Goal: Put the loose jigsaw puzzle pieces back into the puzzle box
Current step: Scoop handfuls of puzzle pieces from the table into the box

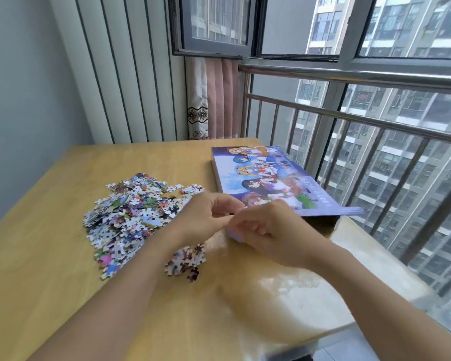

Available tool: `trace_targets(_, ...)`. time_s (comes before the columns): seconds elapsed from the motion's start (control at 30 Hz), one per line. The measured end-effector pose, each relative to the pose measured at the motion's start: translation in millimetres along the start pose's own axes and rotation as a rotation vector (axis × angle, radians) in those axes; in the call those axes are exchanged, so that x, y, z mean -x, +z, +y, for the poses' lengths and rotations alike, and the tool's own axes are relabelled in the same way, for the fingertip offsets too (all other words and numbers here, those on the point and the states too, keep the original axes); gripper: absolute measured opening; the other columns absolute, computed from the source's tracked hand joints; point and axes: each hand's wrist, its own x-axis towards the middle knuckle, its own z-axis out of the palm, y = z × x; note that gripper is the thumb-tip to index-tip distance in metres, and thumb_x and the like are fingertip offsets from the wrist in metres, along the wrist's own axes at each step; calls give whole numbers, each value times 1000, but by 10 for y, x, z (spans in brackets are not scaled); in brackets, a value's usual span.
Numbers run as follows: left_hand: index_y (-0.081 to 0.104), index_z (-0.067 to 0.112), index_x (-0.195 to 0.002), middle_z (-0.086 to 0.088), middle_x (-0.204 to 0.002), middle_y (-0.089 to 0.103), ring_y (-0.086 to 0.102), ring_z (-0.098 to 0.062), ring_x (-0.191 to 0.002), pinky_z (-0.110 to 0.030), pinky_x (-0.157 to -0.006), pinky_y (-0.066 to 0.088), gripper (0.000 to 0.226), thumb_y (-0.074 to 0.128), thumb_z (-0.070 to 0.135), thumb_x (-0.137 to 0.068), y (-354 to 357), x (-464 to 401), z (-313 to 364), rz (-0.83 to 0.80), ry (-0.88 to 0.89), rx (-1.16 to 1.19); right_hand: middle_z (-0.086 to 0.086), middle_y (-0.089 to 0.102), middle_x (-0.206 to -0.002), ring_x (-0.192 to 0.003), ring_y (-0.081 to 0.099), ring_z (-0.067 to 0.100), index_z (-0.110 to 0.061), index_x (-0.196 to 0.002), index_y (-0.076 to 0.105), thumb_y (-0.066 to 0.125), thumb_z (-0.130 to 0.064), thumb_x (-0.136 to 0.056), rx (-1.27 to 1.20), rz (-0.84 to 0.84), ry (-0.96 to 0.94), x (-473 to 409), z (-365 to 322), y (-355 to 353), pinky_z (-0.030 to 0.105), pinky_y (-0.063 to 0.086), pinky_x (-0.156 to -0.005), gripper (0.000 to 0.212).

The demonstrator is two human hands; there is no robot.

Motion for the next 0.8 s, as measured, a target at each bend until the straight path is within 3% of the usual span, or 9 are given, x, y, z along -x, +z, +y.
trace_targets(0.07,74,28,-104,11,-101,76,70,-3,-100,-29,-93,54,24,77,13,-86,-248,61,42,-3,23,-79,5,73,-77,-68,69,18,-9,-94,76,56,4,-85,-257,53,17,-121,-147,-73,36,59,-64,25)
trace_targets(0.13,73,30,-104,14,-103,74,67,7,-97,-18,-89,53,23,77,17,-86,-550,135,2,159,-1,-180,10,75,-82,-72,70,18,-6,-95,76,55,6,-87,-386,136,59,-388,-262,-74,32,57,-65,25)
trace_targets(0.23,73,29,-108,12,-108,72,65,1,-98,-20,-88,48,19,74,29,-89,-835,255,-225,493,-78,-327,7,72,-115,-98,68,17,-13,-125,66,65,-17,-92,-95,106,224,-916,-307,125,32,55,-83,33)
trace_targets(0.33,73,24,-112,1,-121,70,62,-18,-114,-32,-99,46,25,71,35,-90,-917,439,-616,678,-156,-428,9,57,-141,-124,56,27,-10,-146,44,70,-58,-86,186,-180,428,-1248,-360,522,33,49,-94,81)
trace_targets(0.4,70,23,-118,-3,-131,64,54,-25,-124,-40,-106,43,33,69,41,-90,-982,539,-835,674,-217,-580,9,53,-146,-129,53,27,-9,-150,38,69,-74,-76,163,-261,493,-1337,-375,766,34,48,-99,103)
trace_targets(0.47,64,24,-128,-4,-139,56,45,-29,-131,-43,-110,37,43,59,49,-93,-1089,622,-953,628,-334,-690,8,55,-145,-129,54,26,-12,-148,42,70,-80,-69,124,-243,488,-1351,-366,935,35,48,-99,108)
trace_targets(0.63,40,21,-150,-12,-151,43,34,-36,-138,-46,-112,33,70,36,66,-96,-1212,687,-1031,520,-666,-664,0,51,-149,-135,46,28,-28,-152,33,70,-92,-47,246,-239,412,-1391,-278,1178,40,45,-104,129)
trace_targets(0.7,35,19,-153,-12,-153,42,37,-35,-139,-46,-112,35,76,35,68,-95,-1174,681,-1046,461,-683,-634,-2,54,-143,-133,46,29,-31,-143,42,70,-92,-42,294,-213,391,-1414,-250,1222,47,45,-105,121)
trace_targets(0.8,41,17,-147,-12,-144,50,46,-34,-131,-44,-103,42,71,41,64,-95,-1186,678,-1027,484,-661,-672,-3,62,-130,-120,55,25,-30,-131,53,76,-83,-50,304,-132,324,-1429,-224,1234,44,49,-97,99)
